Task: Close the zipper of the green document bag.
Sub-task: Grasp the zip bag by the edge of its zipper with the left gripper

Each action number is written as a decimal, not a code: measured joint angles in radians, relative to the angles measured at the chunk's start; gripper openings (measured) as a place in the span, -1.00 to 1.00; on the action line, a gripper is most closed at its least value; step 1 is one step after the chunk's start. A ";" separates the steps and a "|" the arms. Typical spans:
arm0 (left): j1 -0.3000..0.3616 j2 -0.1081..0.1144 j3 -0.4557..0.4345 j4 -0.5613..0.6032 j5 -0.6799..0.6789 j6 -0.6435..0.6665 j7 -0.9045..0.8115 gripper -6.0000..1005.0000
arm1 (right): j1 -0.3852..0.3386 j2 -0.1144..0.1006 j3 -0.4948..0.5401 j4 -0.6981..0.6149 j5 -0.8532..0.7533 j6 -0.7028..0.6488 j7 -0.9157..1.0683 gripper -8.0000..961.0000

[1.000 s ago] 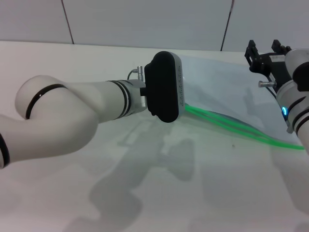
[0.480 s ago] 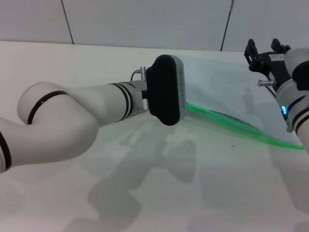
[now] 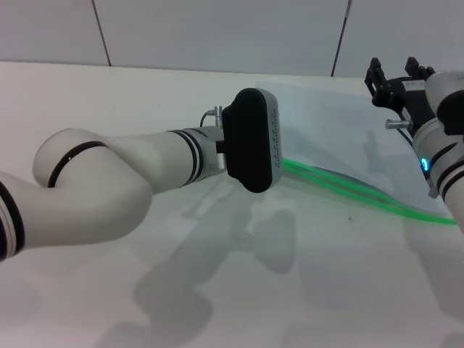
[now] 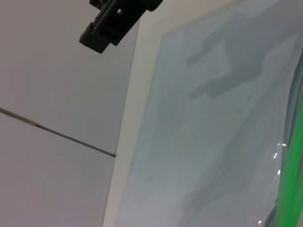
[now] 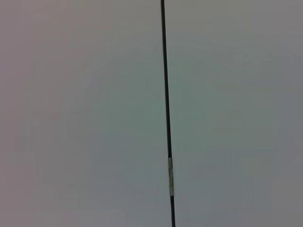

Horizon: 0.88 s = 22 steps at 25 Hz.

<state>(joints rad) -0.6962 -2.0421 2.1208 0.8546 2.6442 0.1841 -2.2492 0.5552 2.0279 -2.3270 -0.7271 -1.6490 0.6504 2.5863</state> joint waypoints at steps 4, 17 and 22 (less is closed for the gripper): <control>-0.004 0.000 0.009 -0.009 -0.006 -0.018 -0.003 0.38 | 0.000 0.000 0.000 0.000 0.000 0.000 0.000 0.28; -0.006 0.001 0.010 -0.046 -0.014 -0.072 0.002 0.06 | 0.000 0.002 0.000 0.000 0.000 0.000 0.000 0.29; -0.009 0.001 0.011 -0.053 -0.028 -0.079 0.008 -0.04 | 0.001 0.002 -0.002 -0.002 0.000 0.000 0.000 0.28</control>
<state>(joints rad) -0.7053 -2.0413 2.1314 0.8015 2.6158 0.1047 -2.2408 0.5558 2.0294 -2.3287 -0.7287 -1.6490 0.6504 2.5863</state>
